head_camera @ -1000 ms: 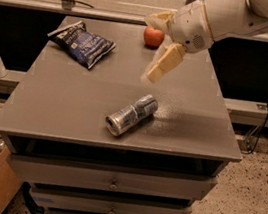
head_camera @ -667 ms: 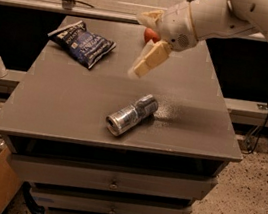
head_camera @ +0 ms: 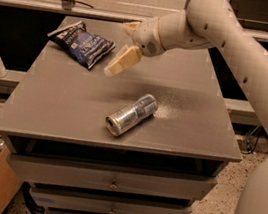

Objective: Pick blue chip bag

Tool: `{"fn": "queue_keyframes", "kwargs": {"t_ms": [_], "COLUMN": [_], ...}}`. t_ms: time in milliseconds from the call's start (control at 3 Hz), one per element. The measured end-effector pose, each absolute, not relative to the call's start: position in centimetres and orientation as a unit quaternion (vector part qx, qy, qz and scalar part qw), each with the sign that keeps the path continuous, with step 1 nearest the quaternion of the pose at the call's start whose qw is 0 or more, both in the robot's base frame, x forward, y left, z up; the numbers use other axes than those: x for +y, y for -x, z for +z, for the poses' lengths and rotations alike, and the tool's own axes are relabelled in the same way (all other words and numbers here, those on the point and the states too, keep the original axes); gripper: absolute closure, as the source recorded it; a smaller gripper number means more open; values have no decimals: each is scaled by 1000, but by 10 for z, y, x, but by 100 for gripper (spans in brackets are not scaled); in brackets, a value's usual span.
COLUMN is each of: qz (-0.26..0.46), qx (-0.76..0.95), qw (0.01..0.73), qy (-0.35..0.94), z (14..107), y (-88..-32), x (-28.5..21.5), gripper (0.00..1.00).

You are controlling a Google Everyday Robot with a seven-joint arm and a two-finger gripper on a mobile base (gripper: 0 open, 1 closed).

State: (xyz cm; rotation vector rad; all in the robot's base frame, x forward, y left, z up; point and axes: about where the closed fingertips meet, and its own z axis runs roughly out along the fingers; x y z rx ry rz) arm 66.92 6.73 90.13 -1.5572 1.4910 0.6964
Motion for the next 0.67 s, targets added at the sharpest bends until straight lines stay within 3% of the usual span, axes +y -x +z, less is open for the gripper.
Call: {"fn": "queue_keyframes", "kwargs": {"t_ms": [667], "qz": [305], "qx": [629], "qw": [425], "qy": [575], "z": [857], "y": [-715], "x": [109], "gripper": [0]}}
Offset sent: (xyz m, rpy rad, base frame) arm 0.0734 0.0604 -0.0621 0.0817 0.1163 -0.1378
